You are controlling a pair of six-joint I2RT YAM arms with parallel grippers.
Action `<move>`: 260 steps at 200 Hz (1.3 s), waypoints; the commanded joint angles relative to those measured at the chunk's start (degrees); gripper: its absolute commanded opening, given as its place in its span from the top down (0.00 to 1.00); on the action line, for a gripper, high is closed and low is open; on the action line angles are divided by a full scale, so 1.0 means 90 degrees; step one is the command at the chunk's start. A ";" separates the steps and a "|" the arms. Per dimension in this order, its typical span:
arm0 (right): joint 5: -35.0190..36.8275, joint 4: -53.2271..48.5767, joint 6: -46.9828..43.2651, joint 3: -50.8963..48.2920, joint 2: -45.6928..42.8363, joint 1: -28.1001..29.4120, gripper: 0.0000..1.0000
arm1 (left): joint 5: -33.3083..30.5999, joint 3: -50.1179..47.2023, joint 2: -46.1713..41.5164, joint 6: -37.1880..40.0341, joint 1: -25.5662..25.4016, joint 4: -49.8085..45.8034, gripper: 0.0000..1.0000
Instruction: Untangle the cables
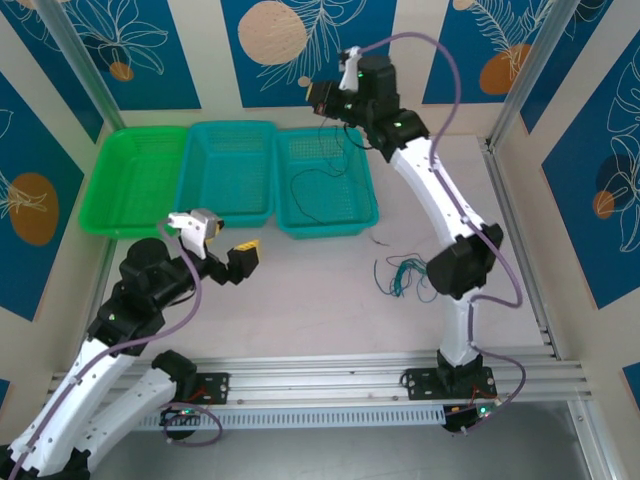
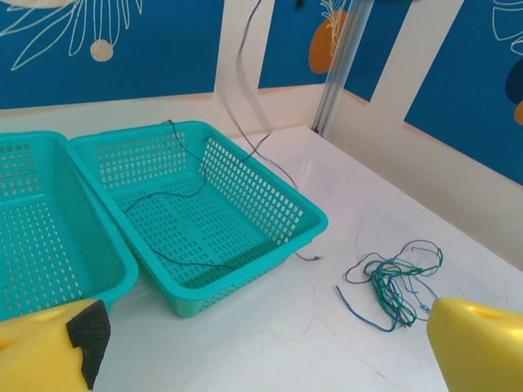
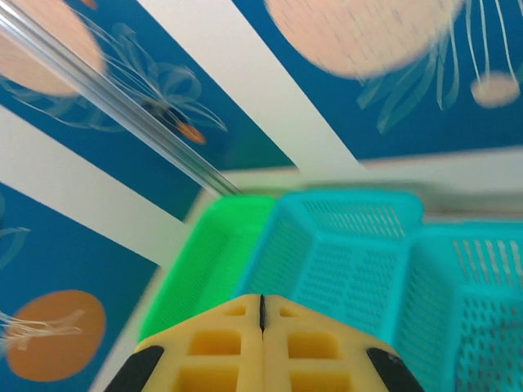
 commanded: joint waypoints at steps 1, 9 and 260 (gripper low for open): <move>-0.0291 -0.0495 -0.0271 0.0037 0.0465 0.0056 1.00 | 0.0075 -0.0090 -0.0058 -0.0063 -0.0031 0.0096 0.00; -0.0420 -0.0517 -0.0391 -0.0045 0.0626 0.0081 1.00 | 0.0069 -0.0140 -0.0045 -0.0067 -0.0031 0.0120 0.00; -0.0680 0.2078 -0.0531 -0.7654 -0.2691 -0.2357 0.20 | 0.0673 -0.0592 0.0210 -0.0100 -0.0026 0.0748 0.01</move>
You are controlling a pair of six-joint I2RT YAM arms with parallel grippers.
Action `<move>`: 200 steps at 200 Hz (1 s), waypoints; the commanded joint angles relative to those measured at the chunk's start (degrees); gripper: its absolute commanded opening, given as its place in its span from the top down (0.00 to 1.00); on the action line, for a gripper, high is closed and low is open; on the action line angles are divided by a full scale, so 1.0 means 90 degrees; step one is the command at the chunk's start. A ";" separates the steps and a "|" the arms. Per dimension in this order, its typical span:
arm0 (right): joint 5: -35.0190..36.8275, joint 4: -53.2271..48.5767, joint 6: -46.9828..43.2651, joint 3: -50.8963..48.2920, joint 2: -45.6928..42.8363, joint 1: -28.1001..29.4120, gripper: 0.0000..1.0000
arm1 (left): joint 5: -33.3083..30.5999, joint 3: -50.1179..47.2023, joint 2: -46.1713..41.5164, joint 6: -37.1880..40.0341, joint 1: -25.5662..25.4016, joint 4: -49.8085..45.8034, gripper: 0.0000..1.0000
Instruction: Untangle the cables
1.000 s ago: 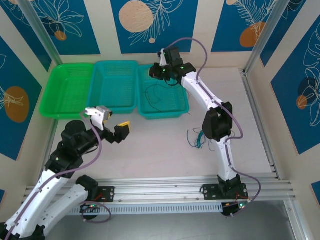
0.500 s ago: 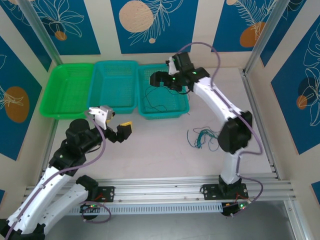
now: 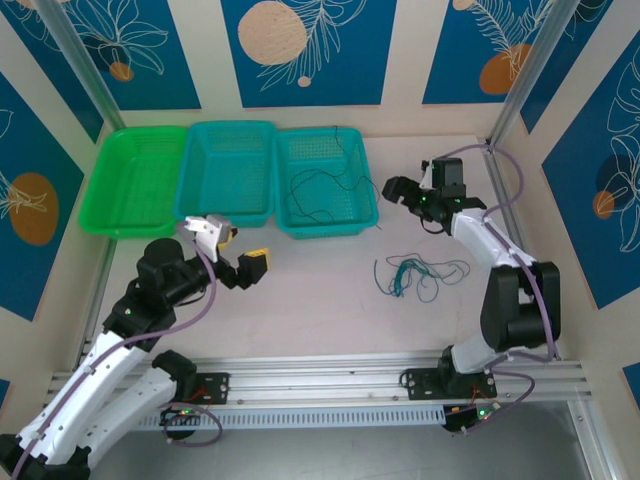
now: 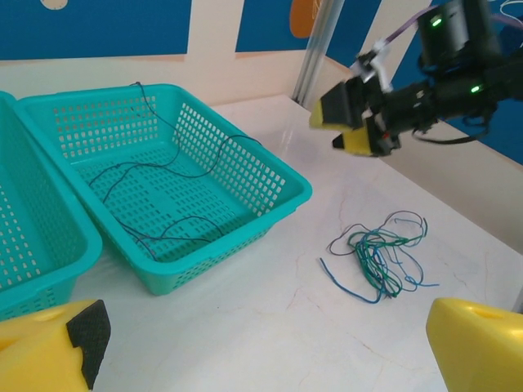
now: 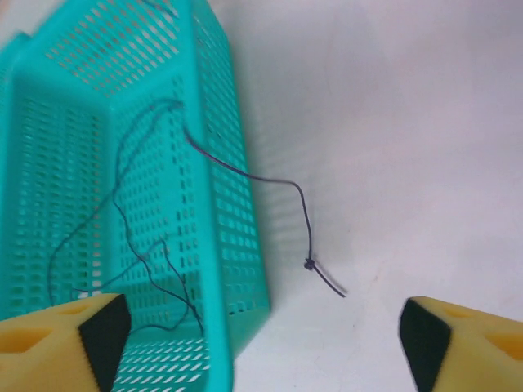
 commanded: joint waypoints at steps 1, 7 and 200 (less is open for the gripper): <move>-0.0573 0.0616 0.0061 -0.0010 0.0474 0.0012 0.20 | 0.0170 0.0020 -0.0009 -0.0042 -0.0028 0.0237 0.00; -0.0577 0.0679 0.0118 -0.0029 0.0624 0.0002 0.23 | 0.0144 0.0030 -0.0024 -0.0075 -0.0026 0.0215 0.00; -0.1129 -0.0262 -0.0764 0.2162 0.3165 0.0099 0.69 | 0.0058 -0.0144 -0.0268 -0.0396 -0.0029 0.0322 0.00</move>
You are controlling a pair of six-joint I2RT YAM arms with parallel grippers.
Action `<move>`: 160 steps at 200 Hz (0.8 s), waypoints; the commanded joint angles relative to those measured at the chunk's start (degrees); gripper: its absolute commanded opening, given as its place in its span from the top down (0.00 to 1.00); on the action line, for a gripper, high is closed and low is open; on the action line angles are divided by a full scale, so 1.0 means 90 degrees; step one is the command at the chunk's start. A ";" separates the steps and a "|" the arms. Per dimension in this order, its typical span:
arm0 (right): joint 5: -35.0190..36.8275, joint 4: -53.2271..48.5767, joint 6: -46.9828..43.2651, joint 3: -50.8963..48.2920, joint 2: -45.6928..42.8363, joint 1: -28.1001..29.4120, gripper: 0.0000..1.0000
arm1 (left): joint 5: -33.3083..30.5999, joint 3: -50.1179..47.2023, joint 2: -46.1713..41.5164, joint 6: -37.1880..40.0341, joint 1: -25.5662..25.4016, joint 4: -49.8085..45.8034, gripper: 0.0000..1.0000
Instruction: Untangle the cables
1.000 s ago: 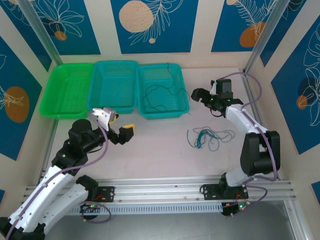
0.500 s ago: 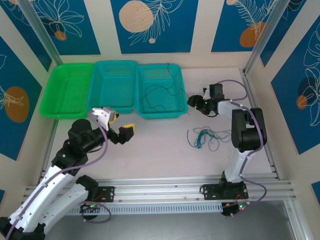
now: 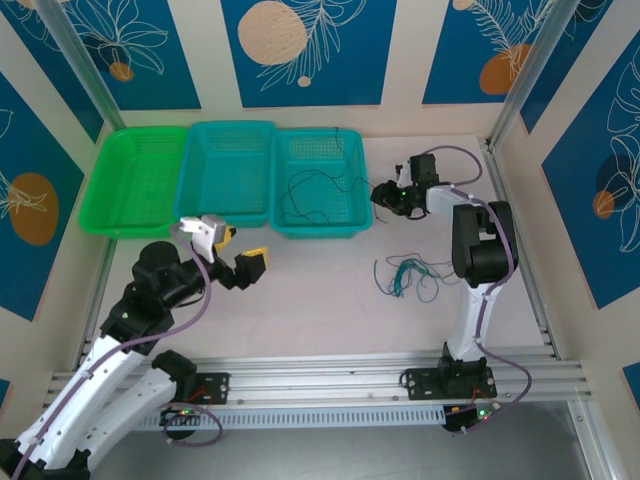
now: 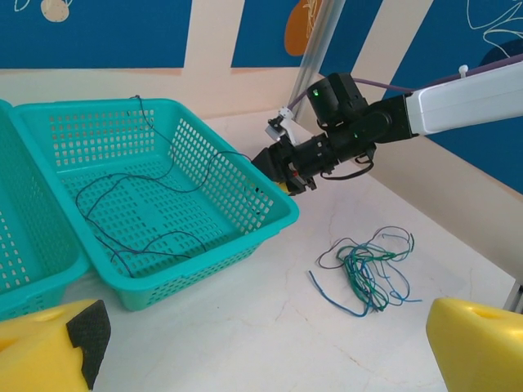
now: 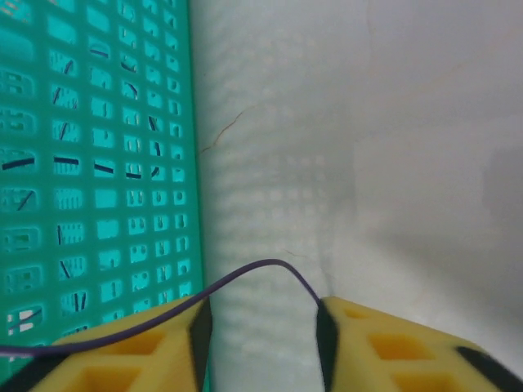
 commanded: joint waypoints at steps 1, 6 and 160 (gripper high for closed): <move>0.0020 -0.0412 -0.0348 0.0333 0.0125 0.0073 0.69 | 0.0055 -0.0077 -0.0091 -0.0107 -0.0030 0.0199 0.00; 0.0063 -0.0433 -0.0402 0.0360 0.0133 0.0067 0.72 | 0.0053 -0.0092 -0.0075 -0.0109 -0.0029 0.0214 0.01; 0.1127 0.1248 0.0573 -0.1731 -0.1968 0.0045 0.84 | -0.0017 -0.0202 -0.0118 -0.0042 -0.0030 0.0288 0.00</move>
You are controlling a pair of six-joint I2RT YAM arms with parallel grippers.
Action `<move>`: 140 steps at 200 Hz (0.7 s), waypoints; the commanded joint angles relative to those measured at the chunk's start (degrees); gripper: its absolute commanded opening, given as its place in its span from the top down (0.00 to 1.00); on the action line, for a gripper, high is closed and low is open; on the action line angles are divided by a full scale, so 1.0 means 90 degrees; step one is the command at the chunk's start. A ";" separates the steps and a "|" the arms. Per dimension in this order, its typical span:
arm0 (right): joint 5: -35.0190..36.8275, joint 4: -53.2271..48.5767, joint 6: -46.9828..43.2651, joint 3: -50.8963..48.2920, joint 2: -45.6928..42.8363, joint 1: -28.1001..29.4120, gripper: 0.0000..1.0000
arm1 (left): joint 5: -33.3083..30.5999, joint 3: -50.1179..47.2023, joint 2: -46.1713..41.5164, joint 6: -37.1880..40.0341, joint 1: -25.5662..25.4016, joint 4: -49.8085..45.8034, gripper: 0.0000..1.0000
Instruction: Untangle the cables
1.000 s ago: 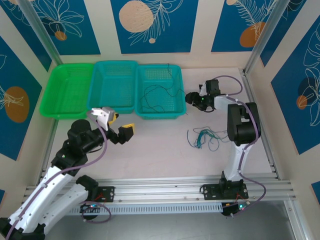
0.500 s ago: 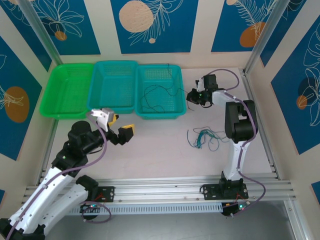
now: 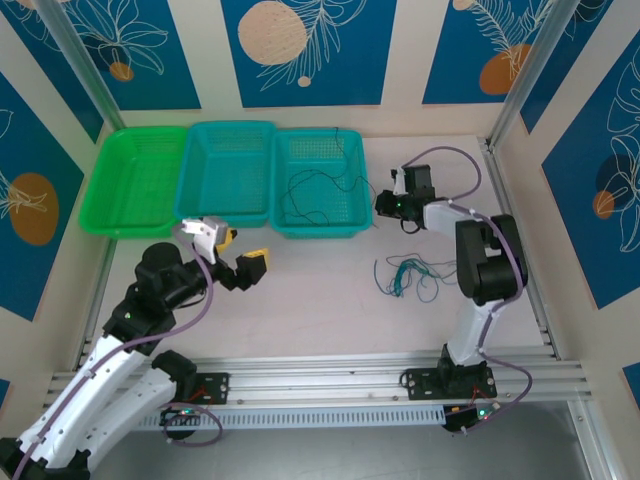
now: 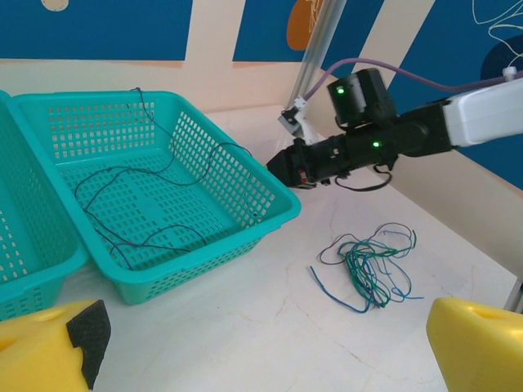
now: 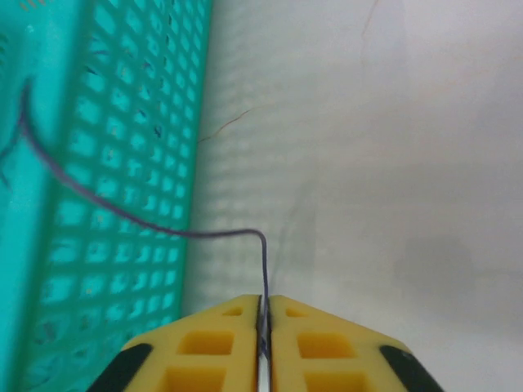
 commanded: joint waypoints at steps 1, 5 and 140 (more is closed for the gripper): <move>-0.0326 -0.0072 0.1266 -0.0077 -0.0654 -0.0354 0.84 | -0.0014 -0.0060 -0.0073 -0.0009 -0.0030 0.0195 0.00; -0.0551 -0.0299 0.1703 -0.0019 -0.0669 -0.0470 0.85 | -0.0009 -0.0061 -0.0051 0.0001 -0.0031 0.0203 0.00; -0.3658 0.0602 0.7758 0.0733 0.0934 -0.0951 0.33 | 0.0052 -0.0003 0.0126 -0.0057 -0.0028 0.0264 0.00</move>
